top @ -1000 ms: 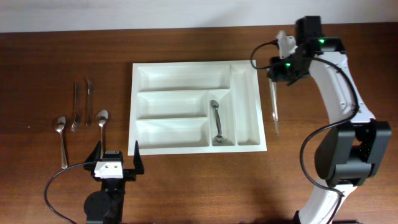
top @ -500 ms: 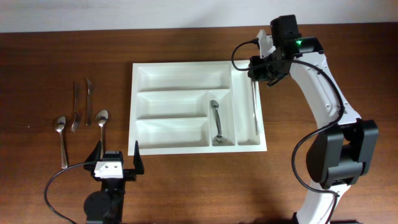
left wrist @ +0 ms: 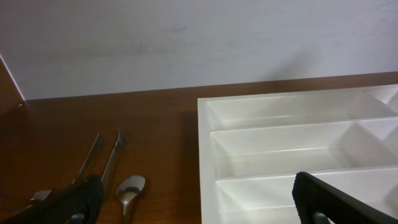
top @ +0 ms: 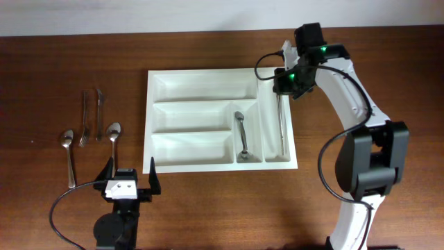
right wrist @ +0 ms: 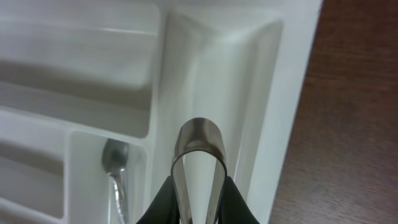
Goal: Pack container
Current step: 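Carry the tongs with the right gripper into the tray's rightmost compartment, then move the right gripper over the white plastic knife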
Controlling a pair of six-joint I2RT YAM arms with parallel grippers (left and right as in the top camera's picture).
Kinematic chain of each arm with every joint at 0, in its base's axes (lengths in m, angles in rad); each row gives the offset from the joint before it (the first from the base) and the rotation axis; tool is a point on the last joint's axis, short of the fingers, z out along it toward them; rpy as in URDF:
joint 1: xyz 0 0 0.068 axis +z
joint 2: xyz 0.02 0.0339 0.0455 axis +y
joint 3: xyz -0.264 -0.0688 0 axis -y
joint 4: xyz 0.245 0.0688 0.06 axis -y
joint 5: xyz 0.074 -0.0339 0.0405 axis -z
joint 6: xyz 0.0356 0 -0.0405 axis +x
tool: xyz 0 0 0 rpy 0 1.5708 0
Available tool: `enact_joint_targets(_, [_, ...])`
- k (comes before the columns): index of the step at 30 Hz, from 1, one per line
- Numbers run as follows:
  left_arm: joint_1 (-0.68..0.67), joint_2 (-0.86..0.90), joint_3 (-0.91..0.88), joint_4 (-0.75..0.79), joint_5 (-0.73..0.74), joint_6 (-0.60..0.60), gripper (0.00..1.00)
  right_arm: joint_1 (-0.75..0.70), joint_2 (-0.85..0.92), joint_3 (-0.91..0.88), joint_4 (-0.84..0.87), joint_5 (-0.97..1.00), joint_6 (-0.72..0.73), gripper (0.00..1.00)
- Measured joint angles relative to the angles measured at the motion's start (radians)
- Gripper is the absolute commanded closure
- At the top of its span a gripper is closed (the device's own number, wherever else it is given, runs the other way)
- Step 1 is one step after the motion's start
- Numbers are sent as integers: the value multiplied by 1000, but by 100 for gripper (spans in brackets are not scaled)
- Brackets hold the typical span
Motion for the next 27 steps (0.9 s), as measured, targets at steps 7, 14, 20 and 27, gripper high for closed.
enact_joint_targets(7, [0,0,0,0,0,0,1,8,19,0,19,-3,6,59])
enact_joint_targets(14, [0,0,0,0,0,0,1,9,19,0,28,-7,12,55])
enact_joint_targets(20, [0,0,0,0,0,0,1,7,19,37,23,-7,11,55])
enact_joint_targets(27, [0,0,0,0,0,0,1,-55,19,173,-82,50,2,49])
